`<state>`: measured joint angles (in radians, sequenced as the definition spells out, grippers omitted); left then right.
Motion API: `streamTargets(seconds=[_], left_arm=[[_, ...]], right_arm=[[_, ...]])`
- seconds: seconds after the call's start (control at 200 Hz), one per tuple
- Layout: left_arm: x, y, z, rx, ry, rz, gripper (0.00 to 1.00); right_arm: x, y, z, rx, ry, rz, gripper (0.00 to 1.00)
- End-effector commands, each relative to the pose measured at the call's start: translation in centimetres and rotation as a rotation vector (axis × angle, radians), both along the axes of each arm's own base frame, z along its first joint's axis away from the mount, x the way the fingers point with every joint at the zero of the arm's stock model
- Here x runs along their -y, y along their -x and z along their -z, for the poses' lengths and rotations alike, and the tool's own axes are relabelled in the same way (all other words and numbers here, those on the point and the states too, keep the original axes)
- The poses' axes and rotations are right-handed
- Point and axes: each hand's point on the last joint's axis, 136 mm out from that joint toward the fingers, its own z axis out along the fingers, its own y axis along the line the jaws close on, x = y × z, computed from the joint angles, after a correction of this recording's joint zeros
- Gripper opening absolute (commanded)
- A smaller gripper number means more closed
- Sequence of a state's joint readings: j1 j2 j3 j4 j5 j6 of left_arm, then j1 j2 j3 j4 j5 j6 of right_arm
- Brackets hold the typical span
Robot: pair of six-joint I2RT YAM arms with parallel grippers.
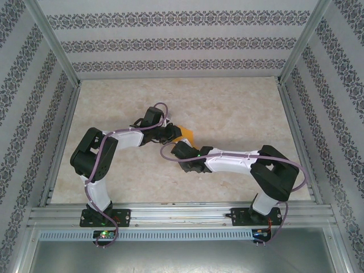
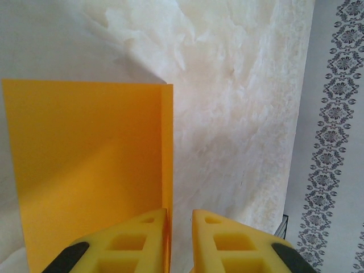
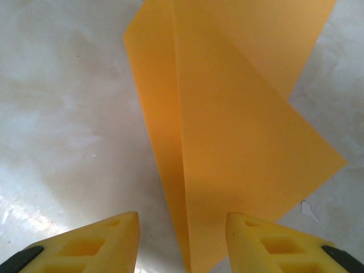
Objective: Fold a paper plane with a square sheet of paper (fold left side to right side)
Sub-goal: Fourth fold the wing at the center of the table.
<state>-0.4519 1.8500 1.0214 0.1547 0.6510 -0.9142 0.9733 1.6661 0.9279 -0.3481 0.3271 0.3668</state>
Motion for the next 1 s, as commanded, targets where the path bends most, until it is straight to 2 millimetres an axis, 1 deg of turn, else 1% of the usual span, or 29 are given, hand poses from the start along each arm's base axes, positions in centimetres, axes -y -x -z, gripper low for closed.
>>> streamTargets(seconds=[0.0,0.23,0.34,0.57,0.809,0.994], left_arm=[[0.7,0.0,-1.9,0.025,0.011,0.01,0.19],[0.8,-0.1,-2.0,0.024,0.008,0.012,0.19],[0.8,0.0,-2.0,0.023,0.005,0.013,0.19],[0.7,0.0,-1.8,0.021,0.0,0.01,0.19],[0.6,0.2,-1.5,0.016,-0.006,0.008,0.19],[0.4,0.0,-1.2,0.016,-0.016,-0.004,0.19]], right_arm=[[0.0,-1.1,-0.5,0.06,0.039,0.014,0.44],[-0.1,-1.8,-0.1,0.083,0.065,0.024,0.44],[-0.2,-1.9,0.2,0.078,0.078,0.019,0.43],[0.0,-1.9,0.2,0.081,0.079,0.028,0.39],[0.3,-1.7,0.6,0.072,0.092,0.036,0.31],[0.8,-1.5,1.1,0.063,0.111,0.047,0.17]])
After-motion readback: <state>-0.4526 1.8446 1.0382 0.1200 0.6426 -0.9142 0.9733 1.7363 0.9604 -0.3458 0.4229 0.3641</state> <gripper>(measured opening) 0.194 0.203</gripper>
